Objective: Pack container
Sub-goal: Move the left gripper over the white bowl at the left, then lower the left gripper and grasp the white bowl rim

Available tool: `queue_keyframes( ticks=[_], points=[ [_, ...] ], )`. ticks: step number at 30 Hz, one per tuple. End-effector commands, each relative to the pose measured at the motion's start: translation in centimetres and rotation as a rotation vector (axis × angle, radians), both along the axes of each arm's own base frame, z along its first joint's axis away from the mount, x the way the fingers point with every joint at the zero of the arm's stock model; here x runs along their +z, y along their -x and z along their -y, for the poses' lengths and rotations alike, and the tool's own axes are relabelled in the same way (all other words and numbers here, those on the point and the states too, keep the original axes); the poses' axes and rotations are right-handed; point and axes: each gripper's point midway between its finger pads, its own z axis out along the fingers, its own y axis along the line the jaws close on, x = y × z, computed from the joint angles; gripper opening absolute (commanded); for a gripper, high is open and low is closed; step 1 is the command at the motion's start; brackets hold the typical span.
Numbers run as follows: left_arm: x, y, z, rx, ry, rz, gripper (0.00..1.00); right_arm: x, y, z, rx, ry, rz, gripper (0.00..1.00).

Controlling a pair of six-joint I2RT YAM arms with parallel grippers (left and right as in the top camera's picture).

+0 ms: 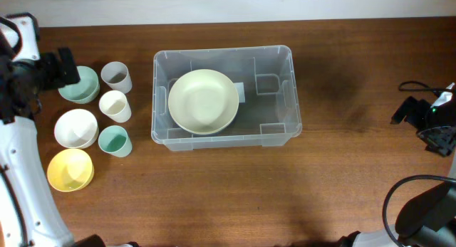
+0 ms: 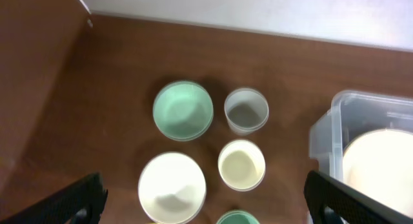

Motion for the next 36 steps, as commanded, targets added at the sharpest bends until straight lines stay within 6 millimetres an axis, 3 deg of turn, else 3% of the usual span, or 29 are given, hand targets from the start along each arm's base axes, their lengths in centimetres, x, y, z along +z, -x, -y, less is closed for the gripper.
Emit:
queue_keyframes(
  ticks=[1,8,13,19,25,36],
  points=[
    [-2.9,-0.4,-1.3,0.124,0.079,-0.075,1.0,0.1,0.1,0.0,0.006,0.002,0.005,0.99],
    [-10.6,1.0,-1.6,0.262,0.228,-0.344,1.0,0.1,0.1,0.0,0.006,0.002,0.005,0.99],
    [-13.8,0.9,-1.8,0.281,0.258,-0.44,1.0,0.1,0.1,0.0,0.006,0.002,0.005,0.99],
    [-16.0,0.4,-5.0,0.423,0.32,-0.426,1.0,0.1,0.1,0.0,0.006,0.002,0.005,0.99],
    [-18.0,2.3,-9.5,0.563,0.399,-0.436,1.0,0.1,0.1,0.0,0.006,0.002,0.005,0.99],
    [-19.5,4.1,-12.2,0.638,0.363,-0.481,1.0,0.1,0.1,0.0,0.006,0.002,0.005,0.99]
  ],
)
